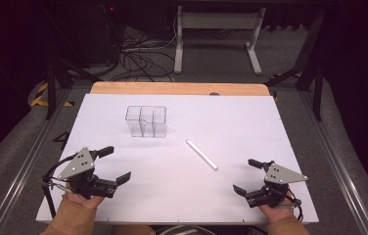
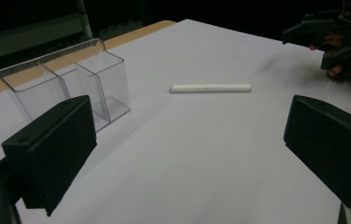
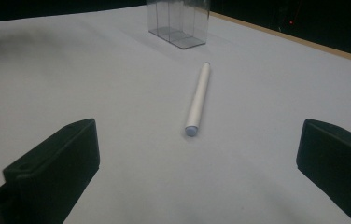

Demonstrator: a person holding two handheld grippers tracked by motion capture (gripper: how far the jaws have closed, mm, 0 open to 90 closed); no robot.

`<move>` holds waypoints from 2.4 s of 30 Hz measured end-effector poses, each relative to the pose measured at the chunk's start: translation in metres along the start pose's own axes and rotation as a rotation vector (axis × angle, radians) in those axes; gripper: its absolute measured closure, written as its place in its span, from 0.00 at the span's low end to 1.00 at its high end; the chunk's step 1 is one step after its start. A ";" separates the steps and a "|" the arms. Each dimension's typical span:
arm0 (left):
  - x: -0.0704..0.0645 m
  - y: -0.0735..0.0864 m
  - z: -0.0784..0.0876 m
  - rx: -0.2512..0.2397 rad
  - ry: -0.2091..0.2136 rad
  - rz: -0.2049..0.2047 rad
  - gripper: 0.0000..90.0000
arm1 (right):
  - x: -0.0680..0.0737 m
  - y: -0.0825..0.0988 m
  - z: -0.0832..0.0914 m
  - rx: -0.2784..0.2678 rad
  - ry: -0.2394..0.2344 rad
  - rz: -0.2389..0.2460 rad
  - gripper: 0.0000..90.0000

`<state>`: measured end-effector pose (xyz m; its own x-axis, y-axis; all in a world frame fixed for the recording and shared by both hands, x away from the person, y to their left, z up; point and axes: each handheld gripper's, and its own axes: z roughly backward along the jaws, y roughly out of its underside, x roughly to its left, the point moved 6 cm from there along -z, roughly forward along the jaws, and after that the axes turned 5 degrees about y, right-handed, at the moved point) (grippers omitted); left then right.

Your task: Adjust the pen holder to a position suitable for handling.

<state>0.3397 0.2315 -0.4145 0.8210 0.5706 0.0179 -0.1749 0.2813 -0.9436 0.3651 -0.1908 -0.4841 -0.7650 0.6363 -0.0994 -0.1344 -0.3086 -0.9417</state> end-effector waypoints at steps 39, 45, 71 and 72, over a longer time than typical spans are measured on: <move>0.062 -0.054 -0.048 0.224 0.064 -0.129 0.23 | 0.000 0.007 0.000 0.019 -0.022 -0.025 0.01; 0.079 -0.060 -0.059 0.311 0.104 -0.186 0.24 | 0.000 0.008 0.000 0.021 -0.029 -0.026 0.01; 0.116 -0.053 -0.117 0.597 0.202 -0.302 0.41 | 0.002 0.009 -0.001 0.038 -0.065 -0.029 0.01; 0.118 -0.051 -0.120 0.608 0.197 -0.305 0.41 | 0.002 0.009 -0.001 0.037 -0.066 -0.030 0.01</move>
<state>0.5104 0.1917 -0.4035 0.9548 0.2636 0.1373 -0.1469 0.8203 -0.5528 0.3628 -0.1918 -0.4932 -0.8002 0.5977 -0.0487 -0.1800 -0.3169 -0.9312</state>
